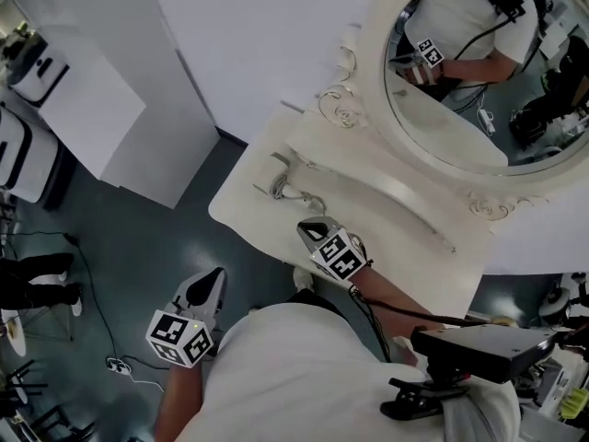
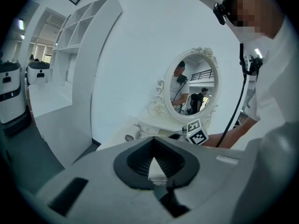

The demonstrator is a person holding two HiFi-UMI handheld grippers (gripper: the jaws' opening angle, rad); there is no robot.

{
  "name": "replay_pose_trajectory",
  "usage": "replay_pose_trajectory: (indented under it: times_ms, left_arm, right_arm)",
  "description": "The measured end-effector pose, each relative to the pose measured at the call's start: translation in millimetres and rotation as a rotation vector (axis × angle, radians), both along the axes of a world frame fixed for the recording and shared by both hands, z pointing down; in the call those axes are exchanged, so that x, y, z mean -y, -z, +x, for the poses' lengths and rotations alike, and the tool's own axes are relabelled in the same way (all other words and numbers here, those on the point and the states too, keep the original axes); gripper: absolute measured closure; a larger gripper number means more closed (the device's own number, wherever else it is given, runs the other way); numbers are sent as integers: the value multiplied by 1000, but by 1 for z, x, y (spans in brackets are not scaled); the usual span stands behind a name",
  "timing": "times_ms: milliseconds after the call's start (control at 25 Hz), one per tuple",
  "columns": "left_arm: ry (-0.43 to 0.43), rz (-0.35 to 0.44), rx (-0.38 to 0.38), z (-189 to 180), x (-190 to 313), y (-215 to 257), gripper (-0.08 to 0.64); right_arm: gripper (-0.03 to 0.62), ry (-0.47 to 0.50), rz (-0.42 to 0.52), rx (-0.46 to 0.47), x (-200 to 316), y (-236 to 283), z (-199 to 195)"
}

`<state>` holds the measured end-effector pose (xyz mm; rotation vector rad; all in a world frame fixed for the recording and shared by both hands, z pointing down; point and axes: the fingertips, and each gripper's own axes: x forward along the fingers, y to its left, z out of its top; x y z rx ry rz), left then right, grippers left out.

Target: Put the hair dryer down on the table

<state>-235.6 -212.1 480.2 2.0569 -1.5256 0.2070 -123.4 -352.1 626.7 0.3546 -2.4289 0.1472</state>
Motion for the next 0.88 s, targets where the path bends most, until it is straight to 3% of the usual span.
replay_pose_trajectory:
  times_ms: [480, 880]
  left_arm:
    - [-33, 24, -48, -43, -98, -8, 563]
    - [-104, 30, -64, -54, -175, -19, 563]
  right_arm:
    - [592, -14, -13, 43, -126, 46, -40]
    - [592, -3, -7, 84, -235, 58, -68]
